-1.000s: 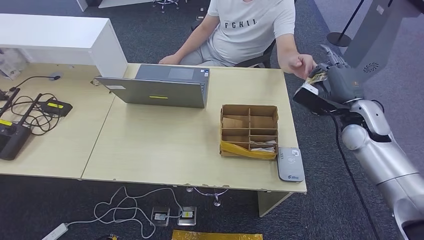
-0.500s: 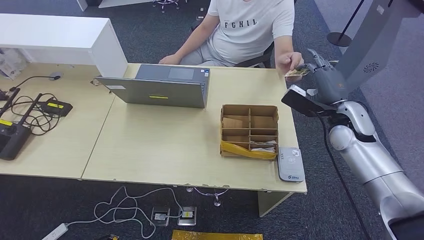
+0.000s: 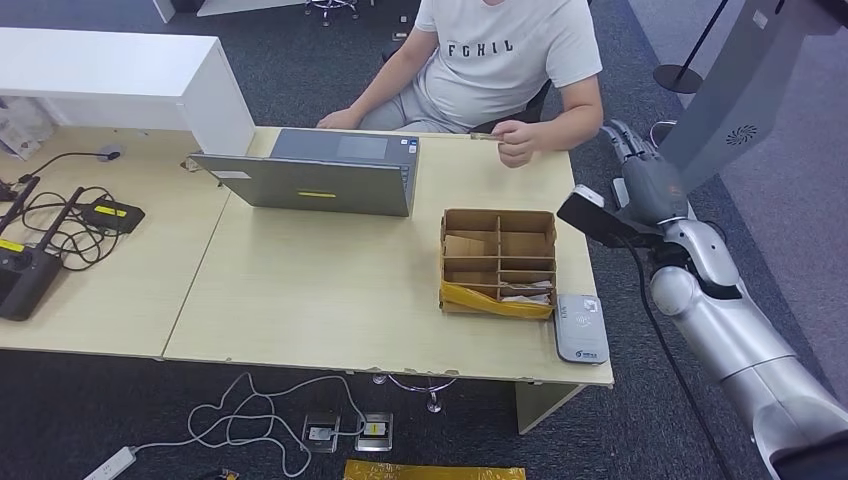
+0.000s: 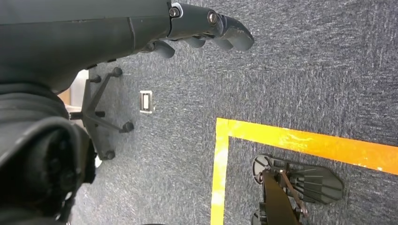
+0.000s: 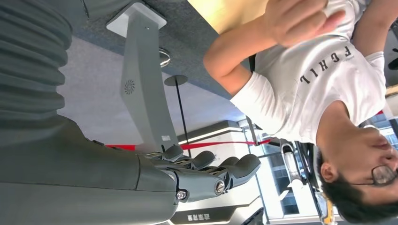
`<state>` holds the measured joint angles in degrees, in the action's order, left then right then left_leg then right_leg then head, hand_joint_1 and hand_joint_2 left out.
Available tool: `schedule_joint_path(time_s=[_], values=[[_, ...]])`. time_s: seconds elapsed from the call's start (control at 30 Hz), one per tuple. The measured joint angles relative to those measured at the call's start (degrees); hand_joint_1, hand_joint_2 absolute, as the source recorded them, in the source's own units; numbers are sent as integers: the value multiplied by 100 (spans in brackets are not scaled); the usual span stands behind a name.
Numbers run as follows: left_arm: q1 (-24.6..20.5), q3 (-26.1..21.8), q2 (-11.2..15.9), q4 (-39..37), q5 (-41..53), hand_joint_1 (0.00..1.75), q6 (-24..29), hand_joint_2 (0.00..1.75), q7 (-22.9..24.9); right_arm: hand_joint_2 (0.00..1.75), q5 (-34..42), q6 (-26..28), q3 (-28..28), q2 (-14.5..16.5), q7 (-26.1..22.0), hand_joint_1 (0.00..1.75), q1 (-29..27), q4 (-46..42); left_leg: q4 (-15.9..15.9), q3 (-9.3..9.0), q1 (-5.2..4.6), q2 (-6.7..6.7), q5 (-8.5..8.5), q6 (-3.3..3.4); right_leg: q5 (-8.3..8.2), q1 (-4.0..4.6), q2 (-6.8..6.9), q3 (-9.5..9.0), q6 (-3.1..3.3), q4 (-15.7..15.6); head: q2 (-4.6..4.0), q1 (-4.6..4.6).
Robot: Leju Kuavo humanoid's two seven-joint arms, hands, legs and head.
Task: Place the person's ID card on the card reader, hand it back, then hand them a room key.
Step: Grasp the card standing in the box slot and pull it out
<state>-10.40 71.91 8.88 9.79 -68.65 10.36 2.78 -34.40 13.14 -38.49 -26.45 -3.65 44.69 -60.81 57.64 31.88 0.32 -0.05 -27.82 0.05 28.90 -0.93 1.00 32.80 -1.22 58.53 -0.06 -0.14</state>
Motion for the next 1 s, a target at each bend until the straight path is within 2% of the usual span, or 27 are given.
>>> schedule_joint_path(time_s=[0.57,1.0], values=[[7,0,2,0,0,0,-8,0,0,175,-106,-40,44,-33,165,0,-106,-242,0,0,0,0,0,0,0,0,0,1,0,0,-1,0],[55,0,30,0,-109,0,37,0,43,175,-171,-590,80,-385,673,0,-442,-1227,0,-2,0,1,0,0,0,0,-1,1,0,-1,-1,0]])
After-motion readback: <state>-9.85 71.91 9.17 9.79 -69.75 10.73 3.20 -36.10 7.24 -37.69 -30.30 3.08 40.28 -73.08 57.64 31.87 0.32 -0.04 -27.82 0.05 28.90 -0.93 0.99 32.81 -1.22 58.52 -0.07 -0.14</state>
